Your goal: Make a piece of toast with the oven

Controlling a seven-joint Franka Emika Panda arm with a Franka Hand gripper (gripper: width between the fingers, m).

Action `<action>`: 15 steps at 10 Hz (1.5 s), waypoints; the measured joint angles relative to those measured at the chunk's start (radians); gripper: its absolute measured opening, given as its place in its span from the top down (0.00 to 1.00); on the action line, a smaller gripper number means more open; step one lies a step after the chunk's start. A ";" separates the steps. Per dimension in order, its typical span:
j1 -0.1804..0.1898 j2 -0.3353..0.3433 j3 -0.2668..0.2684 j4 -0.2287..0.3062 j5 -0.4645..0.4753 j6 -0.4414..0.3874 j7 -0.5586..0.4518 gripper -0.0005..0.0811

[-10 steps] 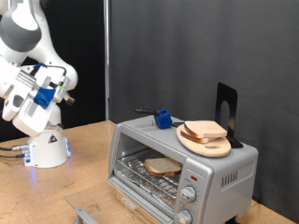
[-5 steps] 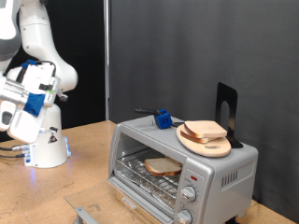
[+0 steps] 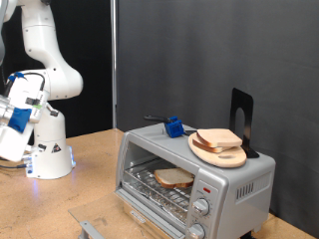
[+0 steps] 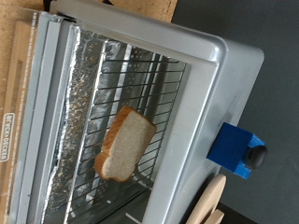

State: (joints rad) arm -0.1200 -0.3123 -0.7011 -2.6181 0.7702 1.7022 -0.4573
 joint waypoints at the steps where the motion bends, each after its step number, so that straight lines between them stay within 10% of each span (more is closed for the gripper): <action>1: 0.000 0.005 -0.008 0.006 0.000 -0.055 0.007 0.02; 8: 0.015 0.314 -0.020 0.200 0.098 -0.071 0.059 0.02; 12: -0.009 0.354 -0.033 0.255 0.079 -0.295 0.046 0.02; 15: -0.009 0.458 -0.020 0.344 0.115 -0.301 0.028 0.02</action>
State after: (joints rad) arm -0.1292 0.1460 -0.7206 -2.2743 0.8849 1.4007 -0.4297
